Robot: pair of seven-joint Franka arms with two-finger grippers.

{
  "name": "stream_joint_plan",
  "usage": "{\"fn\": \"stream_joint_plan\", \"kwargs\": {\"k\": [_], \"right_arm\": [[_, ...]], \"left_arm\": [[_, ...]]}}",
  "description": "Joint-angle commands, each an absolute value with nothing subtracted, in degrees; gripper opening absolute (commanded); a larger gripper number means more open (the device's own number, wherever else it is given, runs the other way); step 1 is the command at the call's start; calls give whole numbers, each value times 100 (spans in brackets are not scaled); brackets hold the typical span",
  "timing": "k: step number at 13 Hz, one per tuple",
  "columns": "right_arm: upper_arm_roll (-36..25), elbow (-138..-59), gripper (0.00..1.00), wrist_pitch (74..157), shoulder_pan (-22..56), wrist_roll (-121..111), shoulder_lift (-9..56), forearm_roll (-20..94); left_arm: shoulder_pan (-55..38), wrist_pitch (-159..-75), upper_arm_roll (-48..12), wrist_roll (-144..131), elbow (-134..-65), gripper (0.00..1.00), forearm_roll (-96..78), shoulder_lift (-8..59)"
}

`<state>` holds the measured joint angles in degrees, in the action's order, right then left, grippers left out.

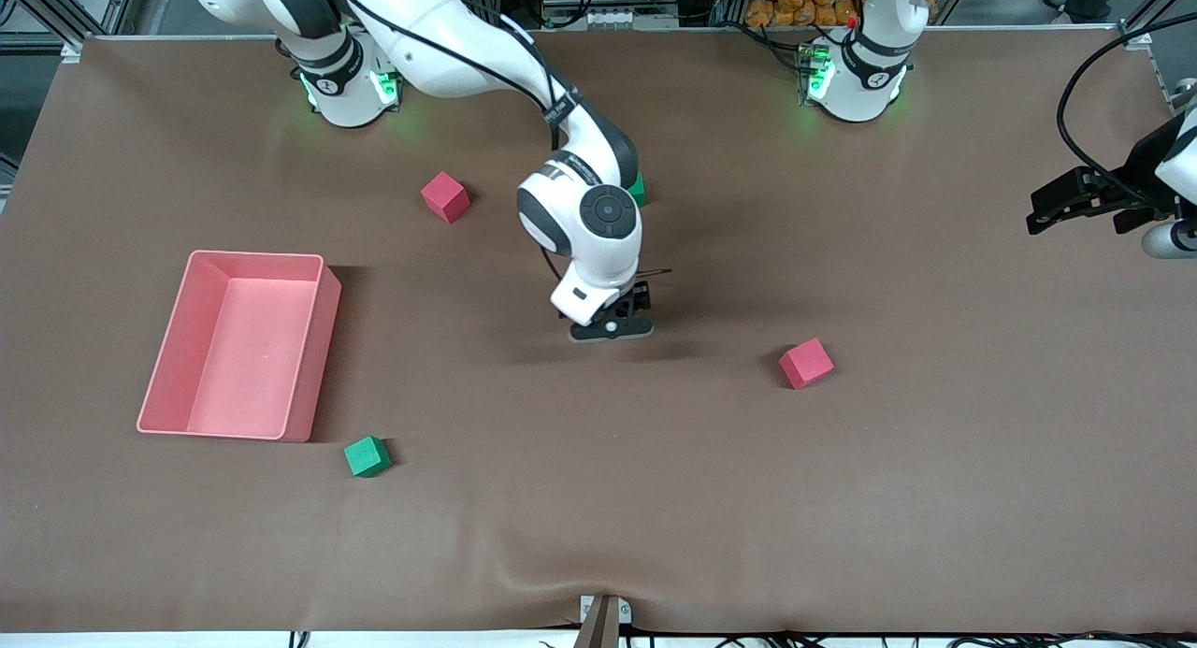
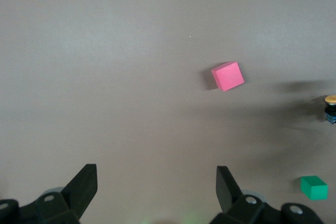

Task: Place and upright button with both arms
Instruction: 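Set the button on the table and open the right gripper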

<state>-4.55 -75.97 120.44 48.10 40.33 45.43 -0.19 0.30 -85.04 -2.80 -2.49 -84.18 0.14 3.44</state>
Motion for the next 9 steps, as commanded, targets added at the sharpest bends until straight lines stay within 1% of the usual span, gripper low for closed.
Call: {"fn": "stream_joint_plan", "kwargs": {"k": [1, 3, 6, 8, 9], "right_arm": [[-615, -7725, 100, 11498, 4598, 4061, 4009, -97], [-615, -7769, 100, 11339, 4247, 4017, 3728, -88], [-615, -8084, 100, 10970, 3798, 2641, 3254, -88], [-633, -8637, 100, 10960, 3500, 2479, 2780, -114], [-668, -9101, 100, 10977, 3263, 2409, 2455, -123]], "left_arm": [[79, -8464, -308, -123, -8376, 100, -35, 334], [88, -8464, -308, -123, -8376, 100, -44, 334], [88, -8464, -308, -123, -8376, 100, -44, 334], [88, -8464, -308, -123, -8376, 100, -61, 334], [88, -8464, -308, -132, -8376, 100, -70, 334]]}}
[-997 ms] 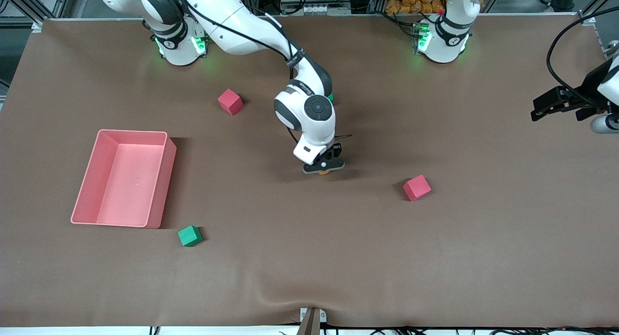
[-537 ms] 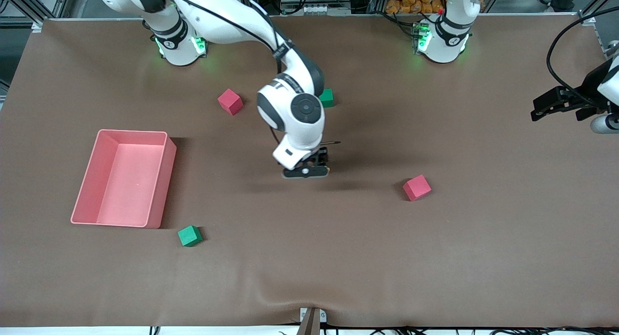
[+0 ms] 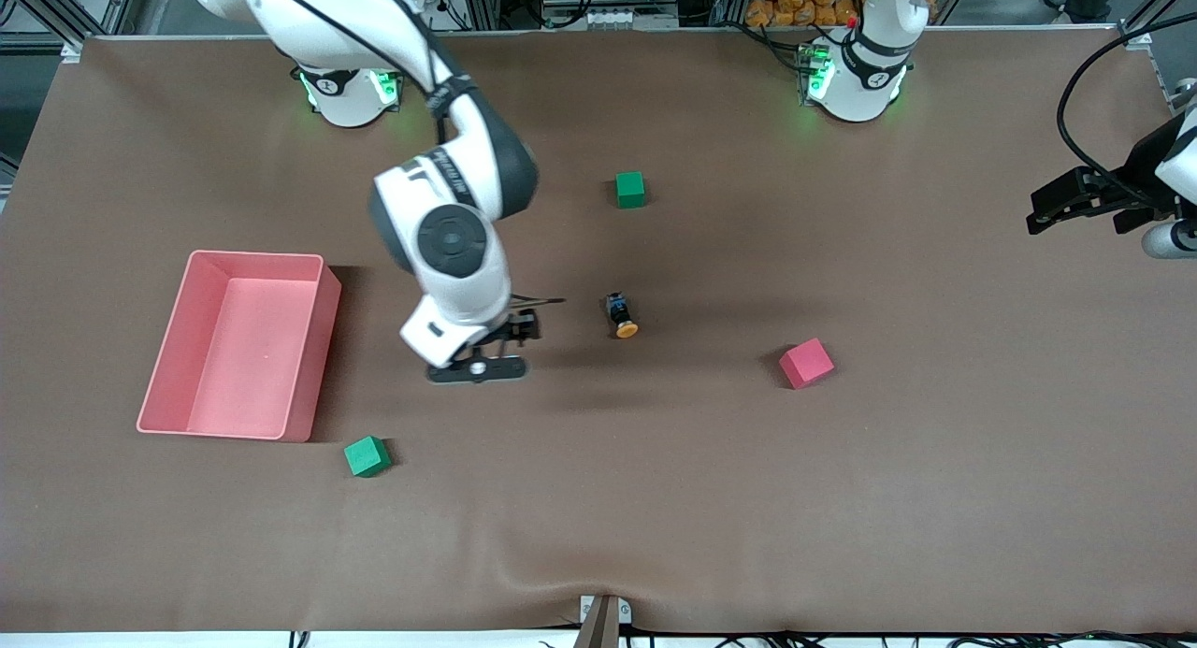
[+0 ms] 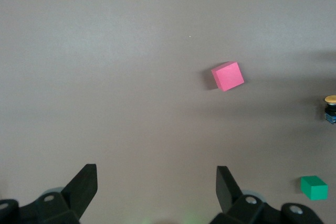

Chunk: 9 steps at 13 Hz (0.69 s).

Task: Place and upright button with both arms
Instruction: 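Set the button on the table and open the right gripper, then retract the right arm while the left gripper moves toward the button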

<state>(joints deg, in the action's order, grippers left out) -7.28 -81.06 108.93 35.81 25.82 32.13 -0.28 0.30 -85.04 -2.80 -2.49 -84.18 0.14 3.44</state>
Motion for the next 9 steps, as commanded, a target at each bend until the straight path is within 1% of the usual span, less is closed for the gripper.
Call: {"fn": "stream_joint_plan", "kwargs": {"k": [1, 2, 4, 7, 9], "right_arm": [[-668, -9471, 100, 10986, 2921, 2025, 2226, -132], [-668, -9788, 100, 11004, 2596, 1630, 2050, -132], [-668, -10089, 100, 11083, 2164, 1468, 1890, -132], [-677, -10327, 100, 11145, 2039, 1101, 1539, -123], [-677, -10476, 100, 11197, 1681, 600, 1459, -123]], "left_arm": [[88, -8464, -308, -123, -8376, 100, -79, 334], [88, -8464, -308, -114, -8376, 100, -88, 334], [97, -8455, -299, -123, -8385, 100, -97, 334], [88, -8464, -299, -132, -8385, 100, -79, 334], [70, -8455, -316, -141, -8385, 100, -79, 334]]}}
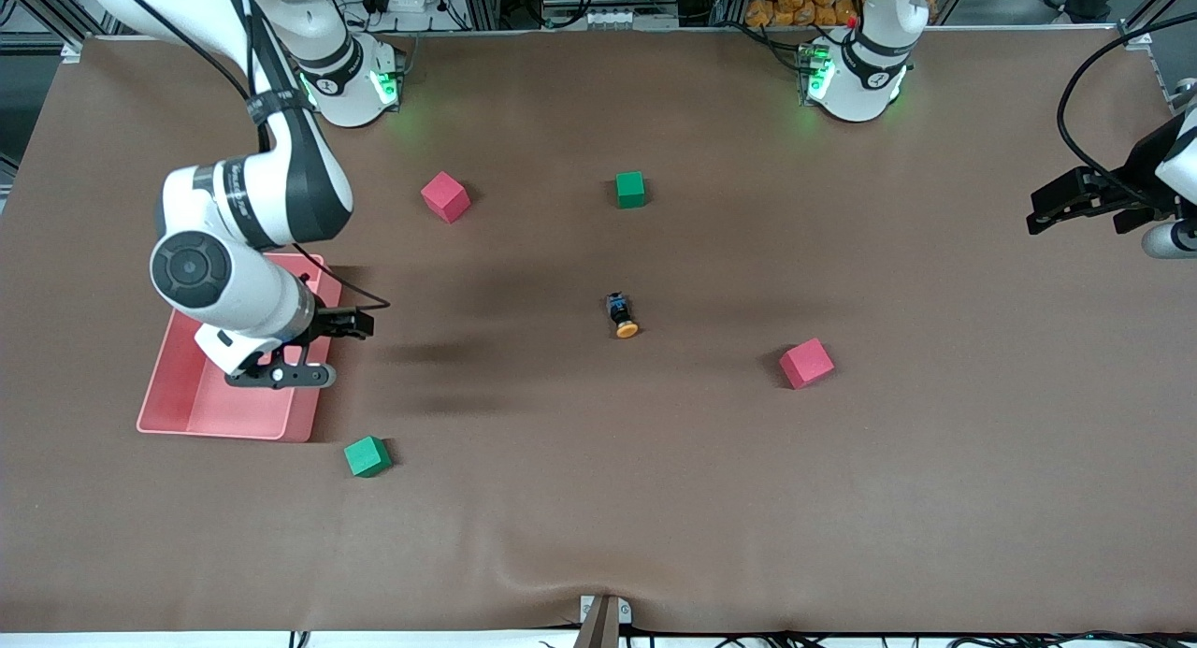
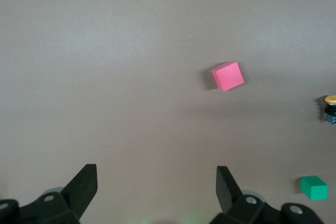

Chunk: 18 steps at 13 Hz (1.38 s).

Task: Place and upright button with both arms
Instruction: 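Retract the right arm while the left gripper moves toward the button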

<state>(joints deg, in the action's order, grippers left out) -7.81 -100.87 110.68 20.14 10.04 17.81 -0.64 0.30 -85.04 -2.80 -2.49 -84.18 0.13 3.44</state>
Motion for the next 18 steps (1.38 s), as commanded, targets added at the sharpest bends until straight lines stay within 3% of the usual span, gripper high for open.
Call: {"fn": "stream_joint_plan", "kwargs": {"k": [1, 3, 6, 10, 15, 18], "right_arm": [[-668, -10572, 100, 11249, 1531, 363, 1389, -106], [-668, -10914, 100, 11338, 1511, 290, 978, -97], [-668, -11222, 100, 11574, 1101, -199, 853, -88], [-677, -11716, 100, 11594, 731, -545, 116, -18], [-668, -10506, 100, 10196, 677, -571, -53, -96], [-677, -9732, 100, 9539, 633, -659, -27, -114]], "left_arm": [[53, -8429, -325, -149, -8385, 100, -79, 325], [35, -8376, -352, -149, -8385, 100, -88, 308], [35, -8288, -360, -141, -8385, 100, -97, 325], [-517, -8253, -413, -673, -8402, 100, -298, 527], [-1632, -8305, -483, -2379, -8376, 100, -641, 1307], [-2196, -8823, -483, -2847, -8376, 100, -642, 1765]]}}
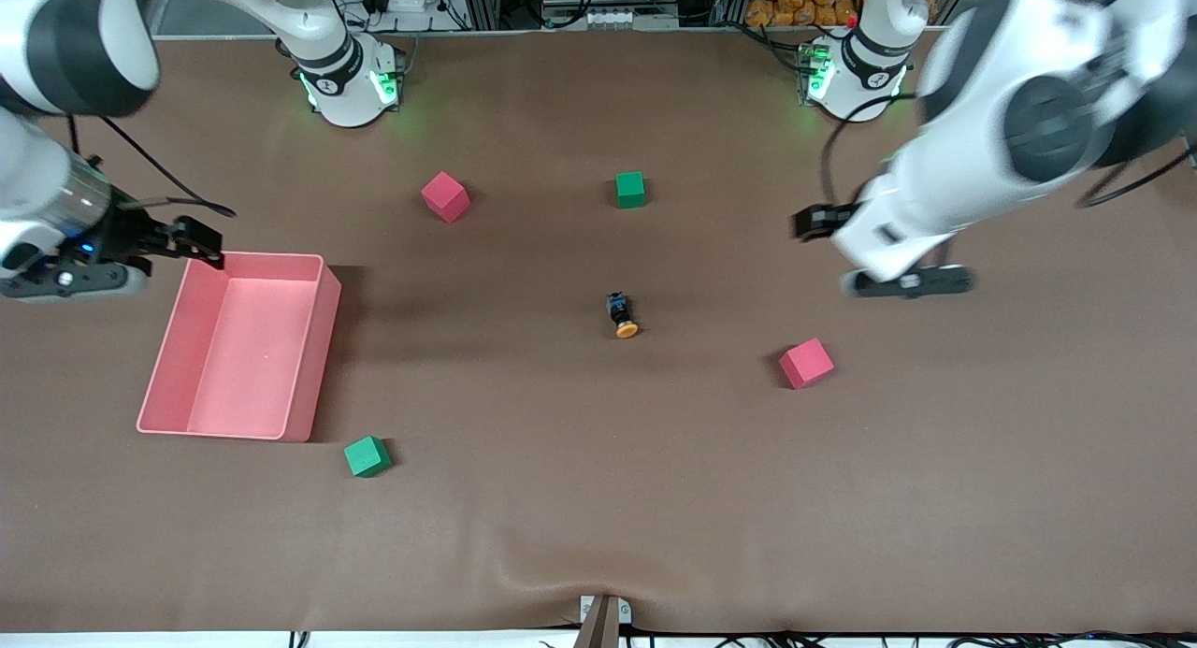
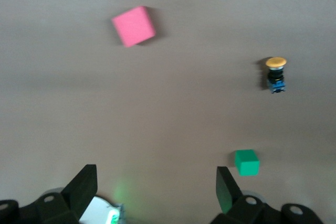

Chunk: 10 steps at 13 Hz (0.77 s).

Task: Place and upright button with both arms
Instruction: 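Retract the right arm while the left gripper moves toward the button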

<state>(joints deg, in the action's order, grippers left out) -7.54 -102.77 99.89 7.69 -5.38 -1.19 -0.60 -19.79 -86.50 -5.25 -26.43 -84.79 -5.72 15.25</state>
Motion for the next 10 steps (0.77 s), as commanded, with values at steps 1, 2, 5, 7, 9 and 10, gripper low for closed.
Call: {"fn": "stream_joint_plan", "kwargs": {"k": [1, 2, 5, 7, 9, 10], "right_arm": [[-677, -9442, 100, 9319, 598, -659, 8, -114], [-677, -9222, 100, 9151, 580, -642, 35, -123], [-686, -9246, 100, 9132, 116, -1026, 44, -229], [-677, -9290, 100, 9132, -123, -1449, 44, -167], [-651, -9281, 100, 9123, -53, -1328, 44, -150], [-650, -9273, 100, 9123, 17, -1162, 44, -132]], "left_arm": [[-2215, -8920, -492, -2830, -8376, 100, -659, 1915], [-2215, -9025, -501, -2839, -8376, 100, -729, 2020], [-2320, -9245, -501, -2856, -8376, 100, -870, 2258], [-2355, -9360, -501, -2856, -8385, 100, -861, 2346], [-2356, -9387, -501, -2856, -8393, 100, -870, 2382], [-2347, -9378, -501, -2848, -8394, 100, -870, 2382]]}}
